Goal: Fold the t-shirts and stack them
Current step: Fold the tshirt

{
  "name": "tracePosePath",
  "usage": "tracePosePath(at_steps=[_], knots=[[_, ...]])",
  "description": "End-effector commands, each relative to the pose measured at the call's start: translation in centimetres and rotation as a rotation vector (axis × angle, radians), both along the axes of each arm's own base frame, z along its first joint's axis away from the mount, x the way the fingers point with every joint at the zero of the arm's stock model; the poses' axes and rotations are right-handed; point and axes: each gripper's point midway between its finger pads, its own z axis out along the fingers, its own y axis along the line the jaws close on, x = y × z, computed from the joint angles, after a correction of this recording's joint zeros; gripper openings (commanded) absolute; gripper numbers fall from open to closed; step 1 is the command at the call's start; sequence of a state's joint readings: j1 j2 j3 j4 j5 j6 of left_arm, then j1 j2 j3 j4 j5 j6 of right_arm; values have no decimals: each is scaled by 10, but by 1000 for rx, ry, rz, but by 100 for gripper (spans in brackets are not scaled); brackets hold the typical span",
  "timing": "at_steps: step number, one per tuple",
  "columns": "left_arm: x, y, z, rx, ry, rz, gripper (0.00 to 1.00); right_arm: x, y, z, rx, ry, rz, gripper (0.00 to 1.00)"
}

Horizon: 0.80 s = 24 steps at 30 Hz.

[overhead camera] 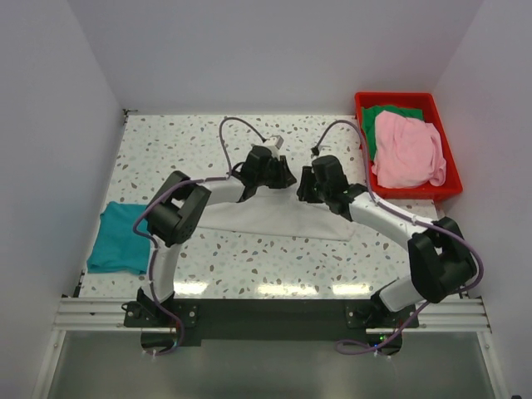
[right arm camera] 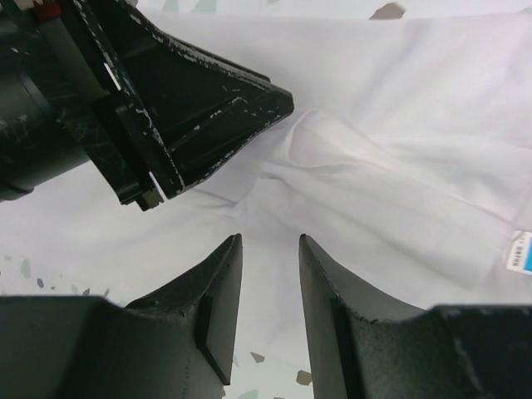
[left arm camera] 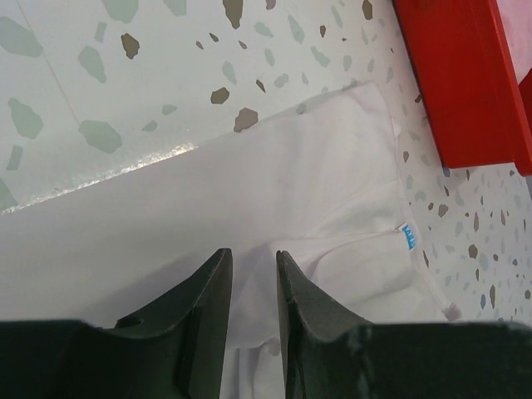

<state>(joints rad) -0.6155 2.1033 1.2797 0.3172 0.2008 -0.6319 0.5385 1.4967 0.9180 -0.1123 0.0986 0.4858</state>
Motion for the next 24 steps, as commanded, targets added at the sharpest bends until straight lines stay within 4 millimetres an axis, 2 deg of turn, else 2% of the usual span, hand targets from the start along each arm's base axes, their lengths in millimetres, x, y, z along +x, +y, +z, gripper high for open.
tracePosePath(at_steps=[1,8,17,24], knots=[[13,-10,10,12,-38,-27,33,21,-23,34,-70,-85,-107,38],[5,-22,-6,23,9,-111,33,28,-47,32,-81,-59,-165,38],[-16,-39,11,-15,-3,-244,32,36,-65,24,-70,-25,-197,39],[-33,-44,14,-33,2,-325,32,41,-75,17,-63,-1,-217,39]])
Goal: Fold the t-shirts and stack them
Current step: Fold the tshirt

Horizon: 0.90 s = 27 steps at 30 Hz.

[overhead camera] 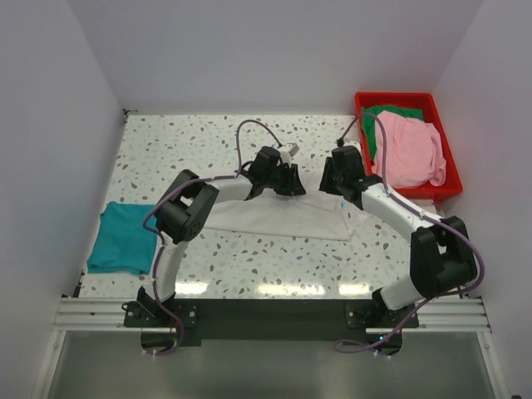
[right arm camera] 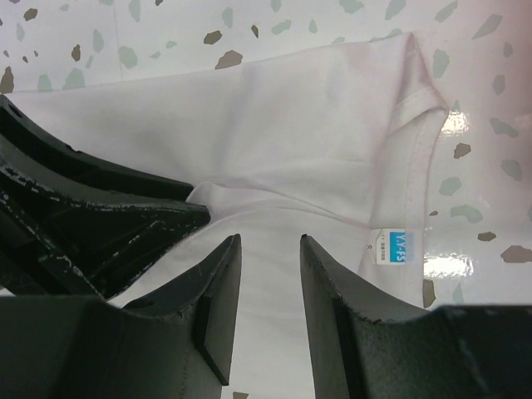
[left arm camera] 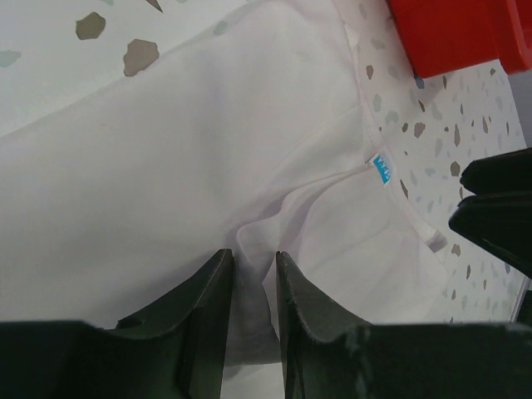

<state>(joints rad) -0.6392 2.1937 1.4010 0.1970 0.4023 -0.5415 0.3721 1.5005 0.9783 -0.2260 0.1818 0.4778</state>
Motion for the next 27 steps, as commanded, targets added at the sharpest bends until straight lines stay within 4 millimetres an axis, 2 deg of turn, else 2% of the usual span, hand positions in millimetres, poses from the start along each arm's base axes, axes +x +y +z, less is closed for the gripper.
tracePosePath(at_steps=[1,18,27], knots=[[-7,-11,32,-55,-59,-92,32,12,1,12,16,-28,7,39],[-30,6,33,-21,-84,-144,32,21,3,-7,12,16,4,38],[-41,8,34,-34,-101,-189,32,29,6,-19,1,51,12,38]])
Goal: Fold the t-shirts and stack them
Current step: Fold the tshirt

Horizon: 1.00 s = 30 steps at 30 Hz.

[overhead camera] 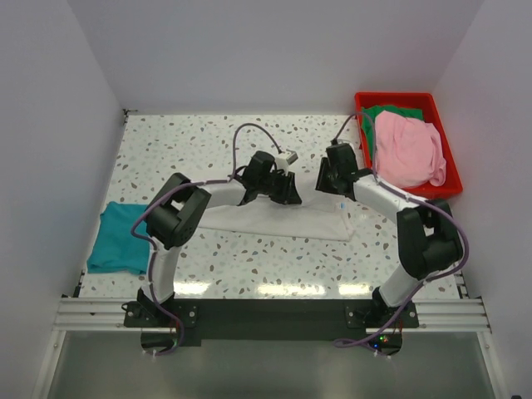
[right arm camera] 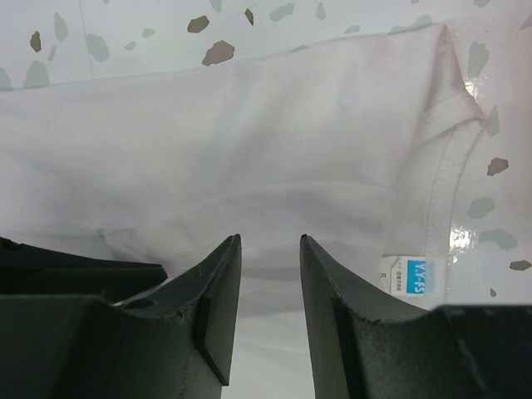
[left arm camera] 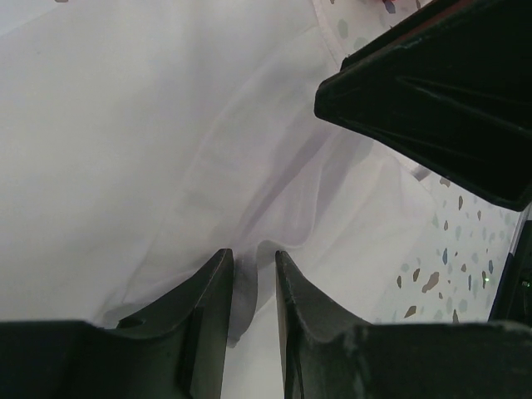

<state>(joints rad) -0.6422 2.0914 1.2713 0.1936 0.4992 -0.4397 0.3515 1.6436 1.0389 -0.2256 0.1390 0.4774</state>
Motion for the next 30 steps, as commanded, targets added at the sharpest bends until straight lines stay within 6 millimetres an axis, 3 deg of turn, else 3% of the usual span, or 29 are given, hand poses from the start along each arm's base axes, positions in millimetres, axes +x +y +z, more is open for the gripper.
tracePosePath(at_steps=[1,14,21,30], knots=[[-4,-4,26,-43,-71,-57,32,16,2,13,3,-36,2,38],[-17,8,18,-22,-63,-47,31,5,6,3,28,-9,21,38],[-18,12,19,-25,-67,-24,32,-22,15,-5,116,22,50,35],[-14,12,43,-72,-103,6,39,-53,22,-3,173,10,79,34]])
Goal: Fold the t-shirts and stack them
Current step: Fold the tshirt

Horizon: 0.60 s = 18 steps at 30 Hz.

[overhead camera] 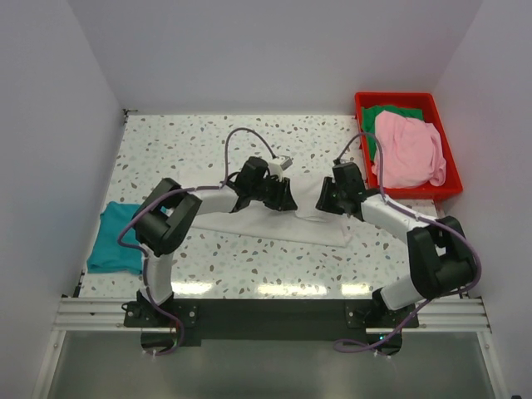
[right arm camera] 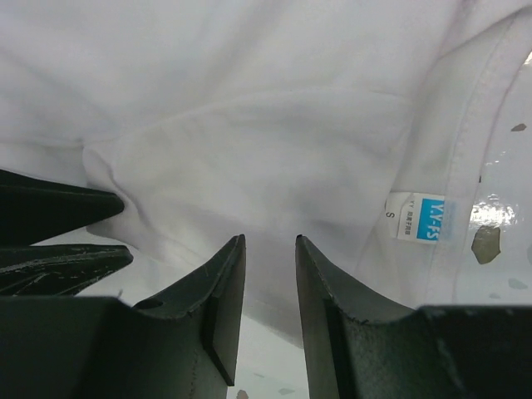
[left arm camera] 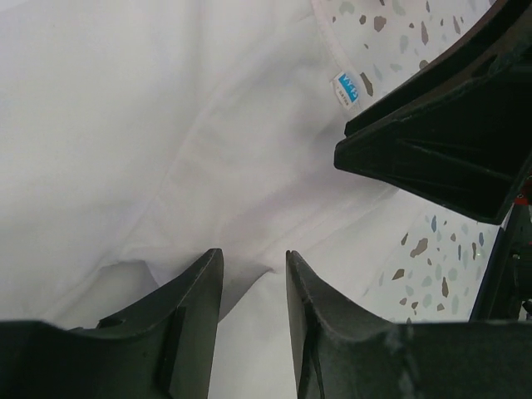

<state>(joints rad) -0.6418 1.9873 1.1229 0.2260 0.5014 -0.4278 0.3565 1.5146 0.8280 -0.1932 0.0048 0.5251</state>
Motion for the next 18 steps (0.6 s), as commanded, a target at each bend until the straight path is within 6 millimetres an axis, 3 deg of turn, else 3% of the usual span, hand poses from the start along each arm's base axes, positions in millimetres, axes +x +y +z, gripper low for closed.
tracePosePath(at_steps=[1,6,9,13,18], knots=[[13,-7,45,-89,-107,16,42,4,15,19,63,-75,22,34],[17,-8,66,-125,-130,33,46,-5,17,7,61,-54,32,33],[23,-8,67,-111,-126,58,45,-9,16,1,56,-45,30,32],[21,-9,51,-70,-90,66,34,-13,14,-5,46,-31,27,31],[5,-7,15,38,-58,75,22,-16,8,-12,20,-7,1,27]])
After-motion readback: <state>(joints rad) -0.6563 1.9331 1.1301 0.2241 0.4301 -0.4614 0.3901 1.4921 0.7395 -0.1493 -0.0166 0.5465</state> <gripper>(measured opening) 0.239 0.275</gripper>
